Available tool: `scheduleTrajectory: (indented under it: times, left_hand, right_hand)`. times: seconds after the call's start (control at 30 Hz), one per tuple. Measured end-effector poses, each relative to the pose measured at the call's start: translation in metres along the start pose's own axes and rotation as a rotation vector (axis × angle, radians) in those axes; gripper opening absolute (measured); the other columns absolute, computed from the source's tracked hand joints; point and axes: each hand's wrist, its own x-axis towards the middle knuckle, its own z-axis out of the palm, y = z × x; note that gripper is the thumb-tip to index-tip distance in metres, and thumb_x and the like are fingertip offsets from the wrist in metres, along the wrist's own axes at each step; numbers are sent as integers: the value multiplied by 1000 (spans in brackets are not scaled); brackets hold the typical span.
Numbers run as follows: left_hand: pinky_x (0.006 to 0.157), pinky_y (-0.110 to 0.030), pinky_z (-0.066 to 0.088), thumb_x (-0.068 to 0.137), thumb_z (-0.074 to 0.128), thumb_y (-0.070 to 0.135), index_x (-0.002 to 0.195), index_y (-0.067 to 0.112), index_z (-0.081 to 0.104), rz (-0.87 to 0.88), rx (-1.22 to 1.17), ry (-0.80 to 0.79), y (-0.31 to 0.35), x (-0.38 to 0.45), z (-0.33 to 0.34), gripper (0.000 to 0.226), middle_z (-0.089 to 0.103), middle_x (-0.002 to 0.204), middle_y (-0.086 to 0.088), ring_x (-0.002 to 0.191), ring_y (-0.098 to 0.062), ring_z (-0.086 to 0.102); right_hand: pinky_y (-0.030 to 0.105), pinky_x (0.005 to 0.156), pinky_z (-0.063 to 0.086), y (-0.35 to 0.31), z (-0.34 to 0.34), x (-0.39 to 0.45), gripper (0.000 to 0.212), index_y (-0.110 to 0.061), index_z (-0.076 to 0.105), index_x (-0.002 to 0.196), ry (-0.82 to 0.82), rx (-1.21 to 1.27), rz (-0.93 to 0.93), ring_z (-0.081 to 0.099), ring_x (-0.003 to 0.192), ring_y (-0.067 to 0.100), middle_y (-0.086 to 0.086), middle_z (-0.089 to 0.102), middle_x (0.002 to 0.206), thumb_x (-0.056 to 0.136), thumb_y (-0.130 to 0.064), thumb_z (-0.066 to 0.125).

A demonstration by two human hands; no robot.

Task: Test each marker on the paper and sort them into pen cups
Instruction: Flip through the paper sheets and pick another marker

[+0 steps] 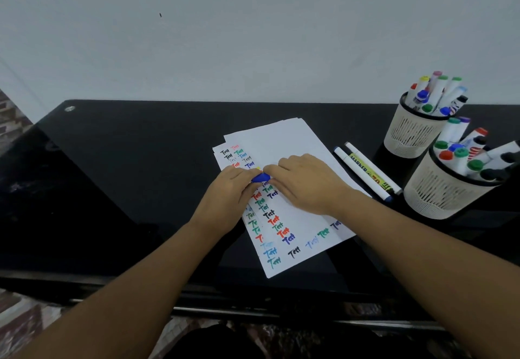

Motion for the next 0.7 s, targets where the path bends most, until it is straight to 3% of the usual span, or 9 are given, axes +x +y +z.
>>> scheduleTrajectory:
  times: [0.17, 0.3, 0.43, 0.53, 0.6, 0.7]
  left_hand:
    - [86, -28, 46, 99, 64, 19, 126, 5, 68, 40, 10, -1, -3, -1, 2, 30, 72, 110, -8, 99, -20, 60]
    - [85, -27, 45, 99, 61, 22, 125, 3, 68, 51, 26, -10, 0, 0, 2, 33, 72, 109, -10, 98, -22, 62]
    - [87, -28, 45, 100, 59, 23, 126, 4, 68, 36, 19, -20, 3, 1, 1, 33, 72, 112, -10, 101, -23, 63]
    - [91, -32, 48, 102, 60, 23, 130, 6, 66, -18, -7, -12, 5, 0, -1, 33, 70, 116, -7, 106, -21, 60]
    - [93, -28, 45, 102, 59, 26, 132, 7, 64, -101, -15, 13, 4, 2, -2, 35, 68, 118, -4, 110, -19, 57]
    - [89, -25, 42, 101, 60, 31, 128, 10, 66, -156, 14, 33, 0, 3, 1, 34, 65, 114, -1, 108, -16, 53]
  right_hand:
    - [36, 58, 43, -1, -9, -1, 47, -26, 56, 114, 10, -26, 9, 53, 59, 20, -6, 54, 72, 107, -50, 17]
    - [30, 48, 34, 2, -7, -2, 56, -26, 56, 105, 50, -48, -20, 47, 49, 18, -6, 51, 64, 104, -55, 9]
    - [26, 48, 30, 10, -4, -4, 52, -30, 62, 108, 91, -54, -16, 45, 45, 18, -6, 53, 60, 105, -59, 18]
    - [33, 57, 43, 11, -10, -4, 50, -34, 56, 129, 48, -25, -4, 56, 58, 19, -6, 62, 72, 106, -59, 20]
    - [37, 64, 46, 12, -17, -6, 40, -32, 40, 143, 8, 86, 103, 60, 71, 21, -3, 65, 85, 108, -49, 30]
    - [39, 66, 46, 14, -24, -14, 39, -35, 29, 146, 43, 356, 302, 60, 74, 22, -2, 62, 89, 108, -26, 35]
